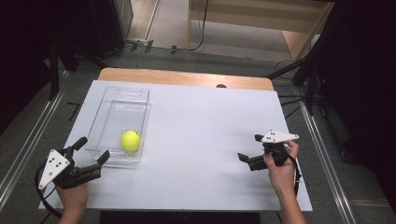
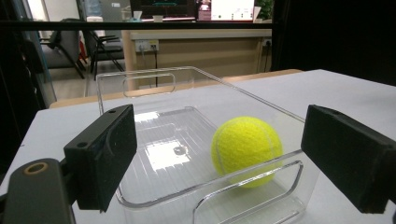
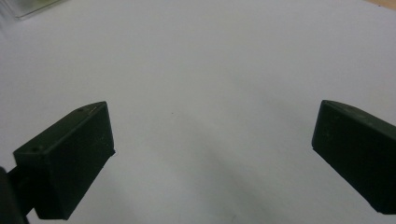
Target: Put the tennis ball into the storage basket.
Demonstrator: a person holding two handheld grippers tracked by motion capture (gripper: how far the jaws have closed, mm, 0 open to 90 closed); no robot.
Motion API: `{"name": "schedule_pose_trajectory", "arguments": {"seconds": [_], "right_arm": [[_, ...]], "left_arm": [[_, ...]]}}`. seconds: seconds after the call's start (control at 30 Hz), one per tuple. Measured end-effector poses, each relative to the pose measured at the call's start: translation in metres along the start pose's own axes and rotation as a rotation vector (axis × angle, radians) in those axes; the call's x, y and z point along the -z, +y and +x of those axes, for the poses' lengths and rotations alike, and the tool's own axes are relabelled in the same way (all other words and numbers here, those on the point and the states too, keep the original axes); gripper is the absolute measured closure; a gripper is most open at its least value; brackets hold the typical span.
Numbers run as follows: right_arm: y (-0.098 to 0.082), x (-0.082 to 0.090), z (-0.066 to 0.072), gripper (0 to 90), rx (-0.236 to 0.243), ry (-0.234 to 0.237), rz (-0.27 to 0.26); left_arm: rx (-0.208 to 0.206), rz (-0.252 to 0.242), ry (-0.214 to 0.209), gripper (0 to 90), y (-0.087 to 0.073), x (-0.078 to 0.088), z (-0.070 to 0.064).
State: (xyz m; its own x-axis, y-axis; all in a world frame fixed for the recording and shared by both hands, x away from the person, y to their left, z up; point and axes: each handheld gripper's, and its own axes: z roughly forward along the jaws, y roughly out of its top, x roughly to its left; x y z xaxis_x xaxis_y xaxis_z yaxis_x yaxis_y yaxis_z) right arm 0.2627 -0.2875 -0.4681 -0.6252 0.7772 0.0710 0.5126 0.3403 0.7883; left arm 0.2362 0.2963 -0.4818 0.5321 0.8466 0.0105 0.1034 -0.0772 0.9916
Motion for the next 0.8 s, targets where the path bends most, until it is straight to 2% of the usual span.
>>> {"name": "schedule_pose_trajectory", "arguments": {"seconds": [0.43,0.8], "right_arm": [[-0.024,0.015,-0.007,0.0,-0.036,-0.022,-0.083],[-0.04,0.025,-0.013,0.0,-0.046,-0.036,-0.142]], "left_arm": [[-0.004,0.001,0.0,11.1,0.0,0.0,0.0],[-0.002,0.002,0.0,11.1,0.0,0.0,0.0]]}}
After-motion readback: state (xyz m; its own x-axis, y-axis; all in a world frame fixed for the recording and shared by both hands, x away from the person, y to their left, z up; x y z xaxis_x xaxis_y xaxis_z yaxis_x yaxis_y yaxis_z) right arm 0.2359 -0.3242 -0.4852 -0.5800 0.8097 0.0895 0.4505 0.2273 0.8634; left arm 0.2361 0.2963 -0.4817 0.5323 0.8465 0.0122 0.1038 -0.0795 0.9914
